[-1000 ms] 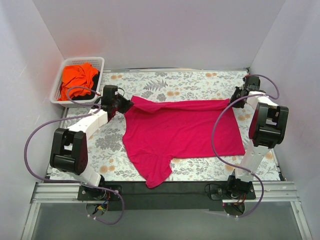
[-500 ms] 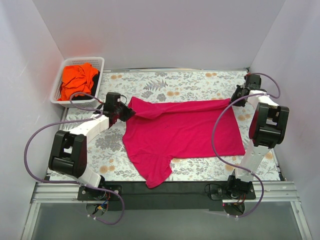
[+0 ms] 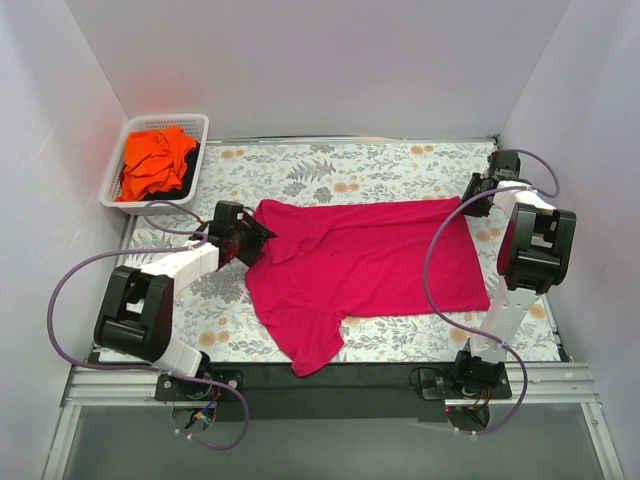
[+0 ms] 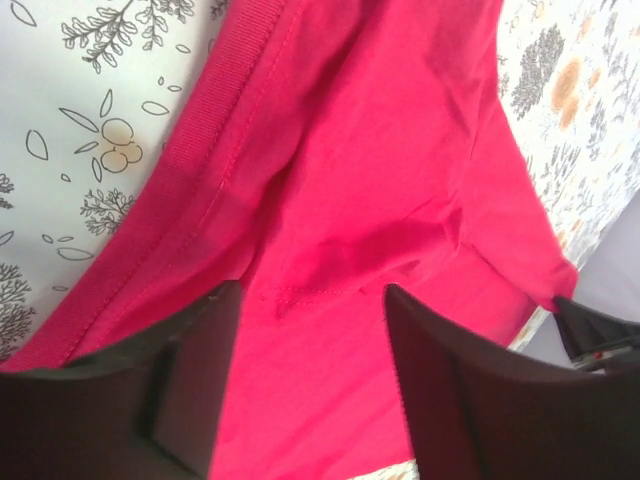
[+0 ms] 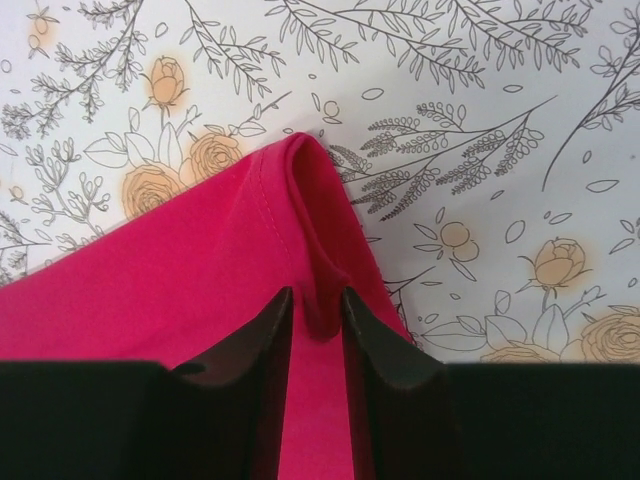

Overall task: Fold and stack the t-shirts
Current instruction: Fold the tshirt

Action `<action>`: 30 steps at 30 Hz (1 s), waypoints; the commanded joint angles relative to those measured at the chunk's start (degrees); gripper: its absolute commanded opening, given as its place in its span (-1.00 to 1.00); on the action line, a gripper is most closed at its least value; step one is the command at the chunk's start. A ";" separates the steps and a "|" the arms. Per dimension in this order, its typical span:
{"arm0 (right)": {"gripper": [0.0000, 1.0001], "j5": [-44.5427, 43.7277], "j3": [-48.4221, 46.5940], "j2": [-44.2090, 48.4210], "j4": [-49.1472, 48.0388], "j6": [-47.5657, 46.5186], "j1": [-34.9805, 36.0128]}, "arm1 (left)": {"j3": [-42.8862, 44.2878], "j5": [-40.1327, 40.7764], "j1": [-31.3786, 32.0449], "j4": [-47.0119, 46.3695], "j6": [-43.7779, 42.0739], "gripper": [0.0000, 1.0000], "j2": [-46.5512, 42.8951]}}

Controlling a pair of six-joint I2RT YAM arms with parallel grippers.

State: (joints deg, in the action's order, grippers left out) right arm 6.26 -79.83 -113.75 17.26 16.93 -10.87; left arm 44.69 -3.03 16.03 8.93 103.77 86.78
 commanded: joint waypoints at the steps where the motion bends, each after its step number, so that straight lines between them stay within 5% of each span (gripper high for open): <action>1: -0.41 -2.39 -1.29 1.78 1.55 0.56 -0.38 | 0.05 0.30 0.05 0.03 -1.02 0.17 -5.04; 7: -0.08 -4.94 0.29 6.61 1.99 0.48 -0.29 | 6.09 7.77 -0.47 1.53 -12.23 0.32 -5.32; 16: -0.14 5.07 -1.90 6.00 -2.40 -0.67 -0.20 | 23.32 4.61 -3.02 -0.32 -25.54 0.32 14.60; 30: -0.17 12.98 -4.81 -1.29 -6.79 0.30 -0.20 | 36.52 7.86 -3.20 2.23 -27.30 0.11 29.23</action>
State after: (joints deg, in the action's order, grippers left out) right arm 15.88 -83.09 -113.47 13.78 16.62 -10.87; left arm 78.89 2.83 12.97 10.37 77.87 116.71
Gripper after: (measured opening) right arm 0.417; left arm 0.565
